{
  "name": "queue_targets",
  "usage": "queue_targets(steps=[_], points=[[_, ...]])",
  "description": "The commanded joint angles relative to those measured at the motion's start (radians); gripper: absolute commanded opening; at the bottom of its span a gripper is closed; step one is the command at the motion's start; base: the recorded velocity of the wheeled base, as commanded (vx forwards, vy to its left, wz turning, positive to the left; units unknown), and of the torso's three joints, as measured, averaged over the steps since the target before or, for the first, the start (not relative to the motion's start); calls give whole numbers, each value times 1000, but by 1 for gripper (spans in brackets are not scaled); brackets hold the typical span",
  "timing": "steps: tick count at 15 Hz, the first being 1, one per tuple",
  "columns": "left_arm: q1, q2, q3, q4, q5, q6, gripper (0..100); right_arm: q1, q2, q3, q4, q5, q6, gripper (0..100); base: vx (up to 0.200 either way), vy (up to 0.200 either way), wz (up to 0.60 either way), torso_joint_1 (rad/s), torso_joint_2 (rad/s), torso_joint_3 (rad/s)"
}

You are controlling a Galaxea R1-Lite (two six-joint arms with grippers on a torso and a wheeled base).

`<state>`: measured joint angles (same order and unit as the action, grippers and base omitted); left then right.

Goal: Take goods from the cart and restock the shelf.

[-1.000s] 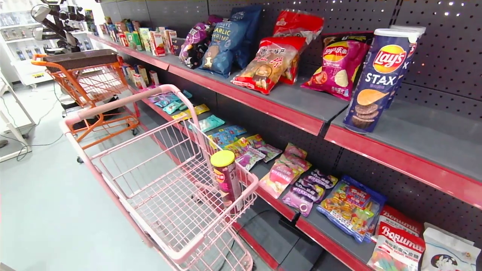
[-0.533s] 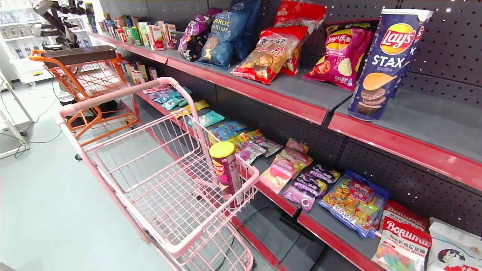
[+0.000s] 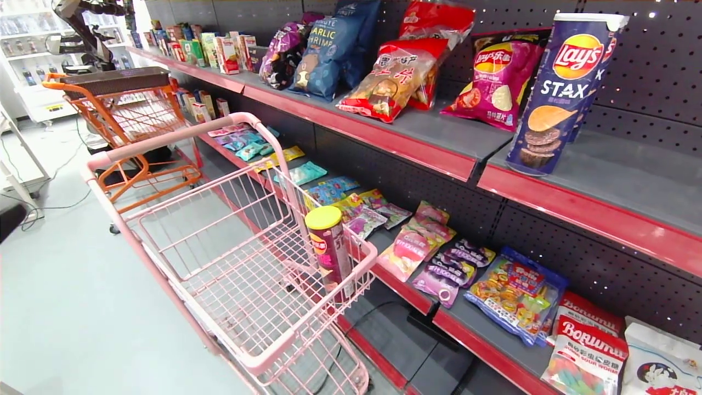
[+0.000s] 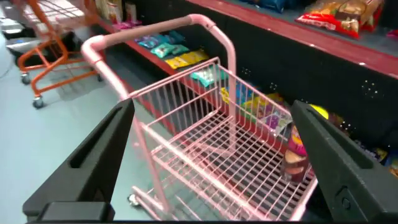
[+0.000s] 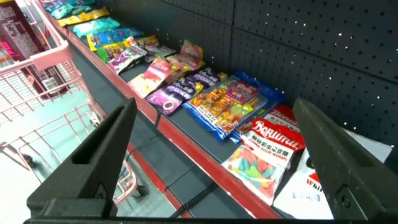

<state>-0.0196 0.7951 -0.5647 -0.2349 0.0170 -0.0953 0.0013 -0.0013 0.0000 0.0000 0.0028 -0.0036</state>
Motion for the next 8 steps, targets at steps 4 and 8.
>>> queue_targets(steps=[4, 8], points=[[-146, 691, -58, -365, -154, -1, 100, 0, 1, 0, 0, 0, -3, 100, 0, 0, 0, 0, 0, 0], [-253, 974, -34, -661, -226, 2, 100, 0, 1, 0, 0, 0, -1, 100, 0, 0, 0, 0, 0, 0]])
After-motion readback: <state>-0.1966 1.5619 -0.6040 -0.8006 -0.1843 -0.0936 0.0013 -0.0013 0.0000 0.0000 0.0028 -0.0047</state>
